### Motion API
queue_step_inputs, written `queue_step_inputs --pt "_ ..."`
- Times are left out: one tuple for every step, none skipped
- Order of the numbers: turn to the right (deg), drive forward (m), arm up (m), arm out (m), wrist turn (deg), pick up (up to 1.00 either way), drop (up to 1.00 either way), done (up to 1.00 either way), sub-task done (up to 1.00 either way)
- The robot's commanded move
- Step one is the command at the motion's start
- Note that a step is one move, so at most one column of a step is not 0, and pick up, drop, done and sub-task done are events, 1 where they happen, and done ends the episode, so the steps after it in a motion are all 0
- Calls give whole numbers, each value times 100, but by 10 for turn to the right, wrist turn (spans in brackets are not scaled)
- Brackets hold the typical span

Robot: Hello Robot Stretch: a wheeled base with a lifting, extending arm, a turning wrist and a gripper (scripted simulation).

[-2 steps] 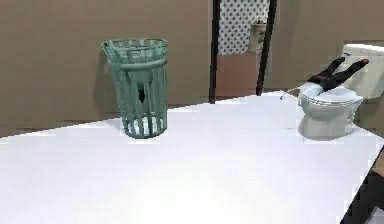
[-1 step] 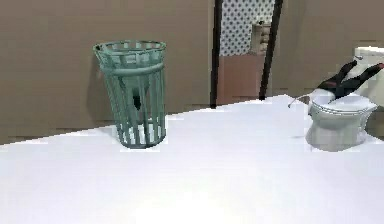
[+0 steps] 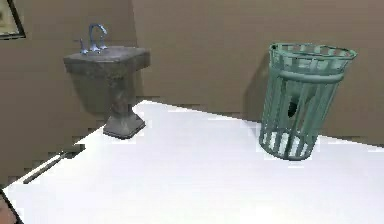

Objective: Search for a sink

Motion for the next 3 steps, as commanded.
queue_step_inputs --pt "0 90 0 0 0 0 0 0 0" --pt "-450 0 0 0 0 0 0 0 0" --pt "-60 0 0 0 0 0 0 0 0"
